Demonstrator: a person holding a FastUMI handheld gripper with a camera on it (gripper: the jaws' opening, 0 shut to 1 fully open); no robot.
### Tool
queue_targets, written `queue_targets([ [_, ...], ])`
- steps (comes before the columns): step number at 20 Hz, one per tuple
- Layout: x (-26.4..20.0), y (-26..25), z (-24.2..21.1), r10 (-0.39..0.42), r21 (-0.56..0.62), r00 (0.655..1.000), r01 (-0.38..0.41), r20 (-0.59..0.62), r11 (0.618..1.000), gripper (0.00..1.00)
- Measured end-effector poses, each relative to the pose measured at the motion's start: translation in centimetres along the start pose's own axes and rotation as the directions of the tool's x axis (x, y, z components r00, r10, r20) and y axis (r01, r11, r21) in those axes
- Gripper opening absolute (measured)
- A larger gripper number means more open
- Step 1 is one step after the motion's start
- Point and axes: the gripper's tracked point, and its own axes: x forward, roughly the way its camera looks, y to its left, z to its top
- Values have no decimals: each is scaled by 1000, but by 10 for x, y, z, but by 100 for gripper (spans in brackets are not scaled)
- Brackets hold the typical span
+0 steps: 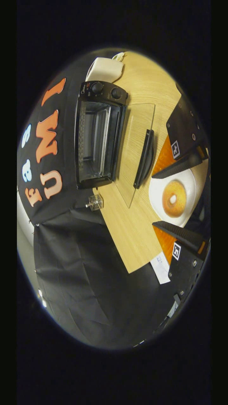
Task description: Open the toaster oven, put the food inside, and close the toaster oven door.
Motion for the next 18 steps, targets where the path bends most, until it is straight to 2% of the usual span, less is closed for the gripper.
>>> queue_targets([
  [4, 0, 0, -27, -22, -50, 997, 18, -79, 999, 81],
  [8, 7, -5, -32, -62, -90, 994, 54, -86, 995, 81],
  [10, 14, -18, -40, -113, -126, 988, 100, -106, 987, 81],
  [11, 17, -23, -51, -128, -124, 980, 110, -154, 986, 79],
  [12, 17, -23, -41, -137, -121, 985, 124, -104, 985, 73],
  [14, 22, -28, -41, -132, -64, 985, 125, -110, 990, 61],
  [15, 19, -31, -36, -136, -32, 987, 134, -90, 991, 49],
  [17, 17, -34, -24, -135, 8, 989, 136, -52, 991, 39],
  [18, 17, -32, -18, -123, 25, 992, 124, -33, 992, 37],
])
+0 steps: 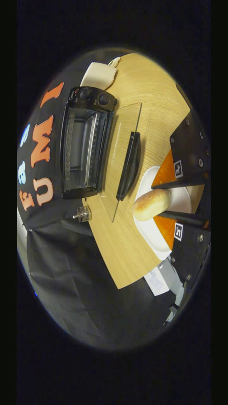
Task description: Open the toaster oven, put the food inside, and close the toaster oven door.
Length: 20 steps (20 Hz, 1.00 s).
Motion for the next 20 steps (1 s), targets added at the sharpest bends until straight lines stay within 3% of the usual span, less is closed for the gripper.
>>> queue_targets([
  [5, 4, 1, 48, 49, 133, 992, -65, 117, 989, 34],
  [9, 21, -10, 99, 57, 287, 973, -121, 222, 950, 34],
  [17, 65, -68, 176, -59, 485, 952, -99, 301, 869, 34],
  [20, 86, -92, 185, -102, 541, 954, -70, 281, 838, 34],
])
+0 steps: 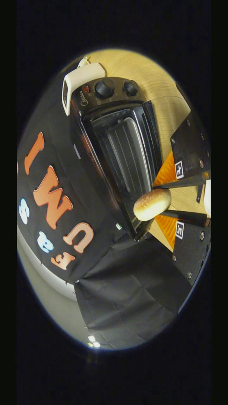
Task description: Open the toaster oven, put the food inside, and close the toaster oven door.
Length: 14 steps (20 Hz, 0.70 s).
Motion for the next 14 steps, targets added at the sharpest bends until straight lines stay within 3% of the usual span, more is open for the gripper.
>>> queue_targets([
  [5, 36, -31, 12, -99, 22, 995, 99, 5, 995, 34],
  [13, 61, -44, 28, -168, -39, 984, 170, 58, 985, 34],
  [14, 60, -44, 30, -177, -58, 982, 181, 68, 982, 38],
])
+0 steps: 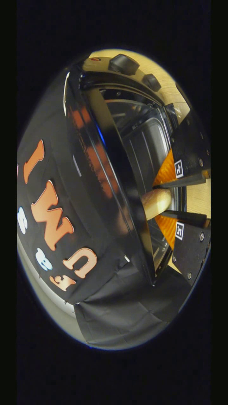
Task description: Open the toaster oven, put the food inside, and close the toaster oven door.
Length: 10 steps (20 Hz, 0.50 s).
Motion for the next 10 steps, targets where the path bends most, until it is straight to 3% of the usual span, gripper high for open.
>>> queue_targets([
  [2, -4, -5, 2, -22, -51, 1000, 23, 19, 998, 45],
  [5, -22, -6, 9, -38, -146, 998, 44, 43, 988, 71],
  [7, -38, -11, 6, -56, -225, 998, 62, 35, 972, 81],
  [10, -78, -8, -4, -55, -315, 998, 57, 15, 948, 86],
])
